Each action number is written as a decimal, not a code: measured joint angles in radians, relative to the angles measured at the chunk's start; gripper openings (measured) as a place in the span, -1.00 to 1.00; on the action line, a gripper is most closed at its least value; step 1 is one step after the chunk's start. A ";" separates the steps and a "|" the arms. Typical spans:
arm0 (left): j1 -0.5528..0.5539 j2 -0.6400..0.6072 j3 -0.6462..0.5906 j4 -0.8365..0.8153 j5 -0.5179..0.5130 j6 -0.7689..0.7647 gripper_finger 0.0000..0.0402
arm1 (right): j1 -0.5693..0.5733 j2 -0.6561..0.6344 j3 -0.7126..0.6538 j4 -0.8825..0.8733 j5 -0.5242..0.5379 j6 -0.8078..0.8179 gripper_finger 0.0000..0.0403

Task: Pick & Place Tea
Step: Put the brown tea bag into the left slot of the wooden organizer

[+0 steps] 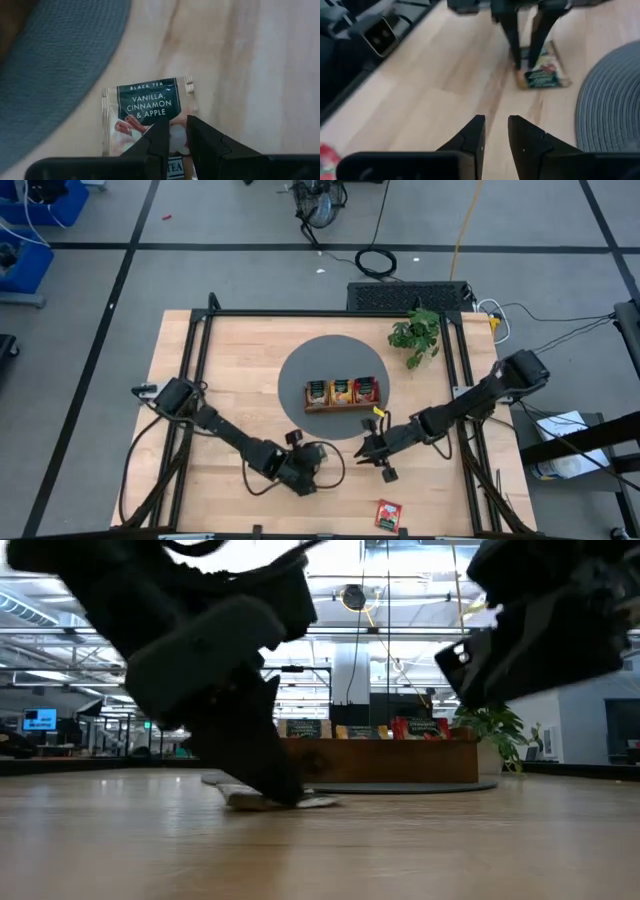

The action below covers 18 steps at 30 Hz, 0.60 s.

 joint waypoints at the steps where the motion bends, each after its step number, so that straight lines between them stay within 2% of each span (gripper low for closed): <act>1: 0.009 -0.007 0.001 0.007 0.003 0.035 -0.63 | -0.003 0.018 0.000 0.008 0.003 0.003 -0.66; 8: 0.000 -0.095 0.004 0.078 -0.003 0.175 -0.63 | -0.025 0.134 0.000 0.093 0.025 0.012 -0.69; 15: -0.038 -0.131 0.004 -0.179 -0.115 -0.053 -0.63 | -0.024 0.267 0.005 0.372 -0.012 -0.037 -0.71; 18: -0.037 -0.131 -0.013 -0.242 -0.124 -0.143 -0.63 | -0.024 0.326 0.035 0.419 -0.032 -0.028 -0.74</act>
